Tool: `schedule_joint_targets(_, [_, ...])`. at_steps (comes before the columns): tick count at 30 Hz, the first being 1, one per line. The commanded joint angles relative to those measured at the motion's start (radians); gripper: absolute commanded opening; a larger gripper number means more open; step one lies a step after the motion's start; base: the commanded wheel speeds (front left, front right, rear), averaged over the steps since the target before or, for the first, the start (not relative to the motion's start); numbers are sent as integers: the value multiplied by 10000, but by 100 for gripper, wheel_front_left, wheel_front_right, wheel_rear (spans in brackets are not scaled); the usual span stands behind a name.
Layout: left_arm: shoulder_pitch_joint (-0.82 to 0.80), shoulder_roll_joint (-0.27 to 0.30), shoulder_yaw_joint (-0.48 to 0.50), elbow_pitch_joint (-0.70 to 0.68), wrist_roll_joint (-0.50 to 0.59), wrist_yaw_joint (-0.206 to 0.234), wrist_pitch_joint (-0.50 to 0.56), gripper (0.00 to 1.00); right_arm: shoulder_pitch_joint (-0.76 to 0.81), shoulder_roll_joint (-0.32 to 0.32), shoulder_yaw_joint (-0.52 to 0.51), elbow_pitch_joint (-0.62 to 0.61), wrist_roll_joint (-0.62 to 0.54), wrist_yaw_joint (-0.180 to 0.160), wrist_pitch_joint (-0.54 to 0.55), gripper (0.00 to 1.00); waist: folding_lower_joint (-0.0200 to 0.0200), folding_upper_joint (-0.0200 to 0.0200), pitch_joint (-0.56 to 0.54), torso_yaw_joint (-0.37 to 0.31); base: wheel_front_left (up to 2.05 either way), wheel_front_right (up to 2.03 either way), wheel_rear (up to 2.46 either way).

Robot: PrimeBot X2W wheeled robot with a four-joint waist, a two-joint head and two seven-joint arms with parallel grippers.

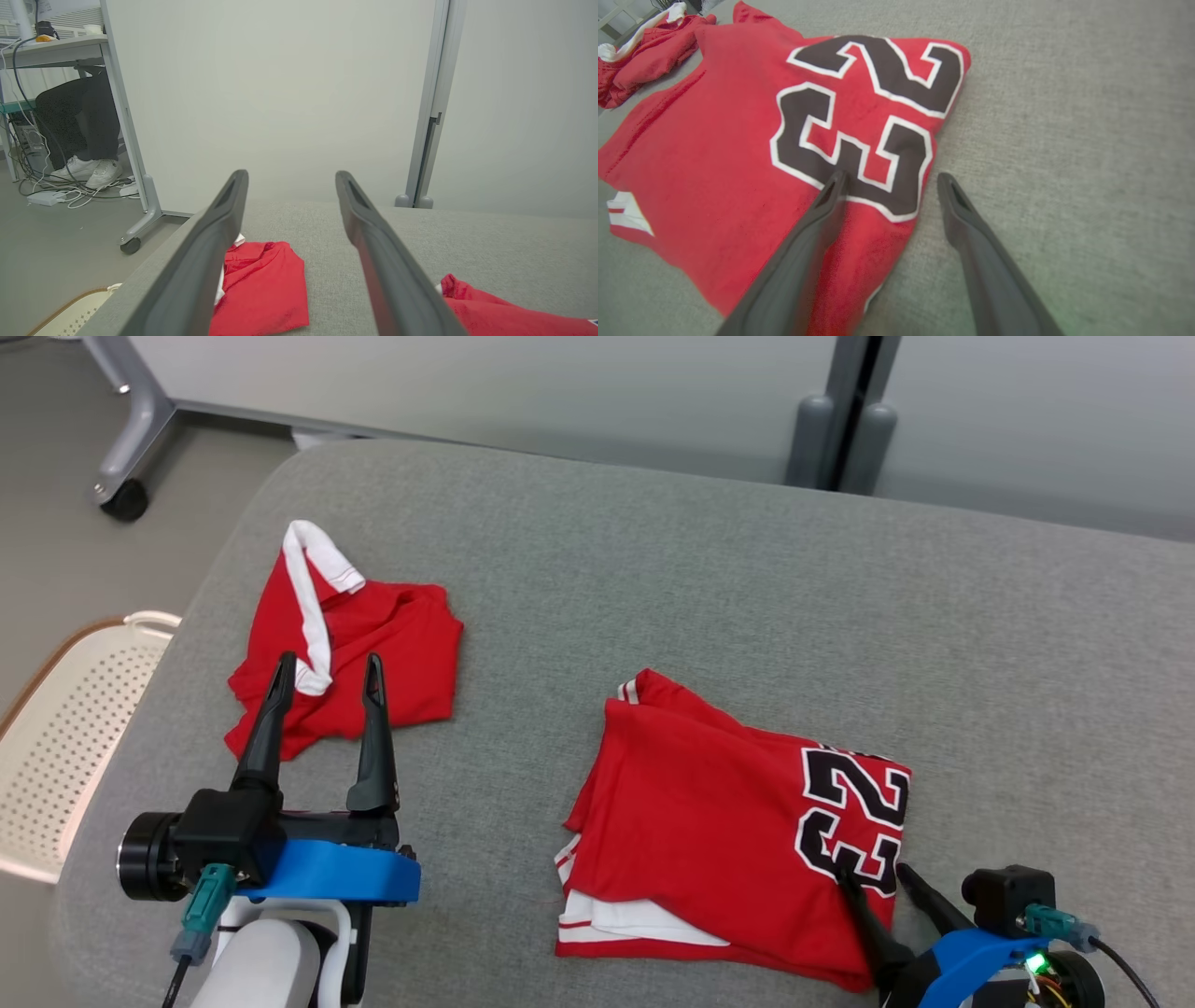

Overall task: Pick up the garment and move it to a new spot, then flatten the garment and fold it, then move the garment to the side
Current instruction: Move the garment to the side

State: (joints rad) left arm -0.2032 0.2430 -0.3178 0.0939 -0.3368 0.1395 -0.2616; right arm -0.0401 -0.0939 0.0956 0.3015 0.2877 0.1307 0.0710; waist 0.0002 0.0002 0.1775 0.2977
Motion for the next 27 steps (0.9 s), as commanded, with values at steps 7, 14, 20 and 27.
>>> schedule_joint_targets(7, [190, -358, 559, 4, 516, -338, -40, 100, -184, -13, -95, 283, 51, 1, -43, 0, -2, -2, 85, 164, 0, 0, 0])
schedule_joint_targets(14, [520, -522, 963, 61, 870, -577, -39, 100, -286, -461, -94, -398, -8, -1, -359, 0, -2, -2, 1, -751, 0, 0, 0])
schedule_joint_targets(20, [699, -644, 1147, 16, 1044, -706, -39, 100, -679, -1011, 68, -521, 168, -2, -318, 0, -2, -2, 44, -2318, 0, 0, 0])
schedule_joint_targets(27, [455, -736, 1058, -154, 1302, -935, -39, 100, -1781, -1651, 54, 70, 469, -1, -438, 0, -2, -2, 447, -3859, 0, 0, 0])
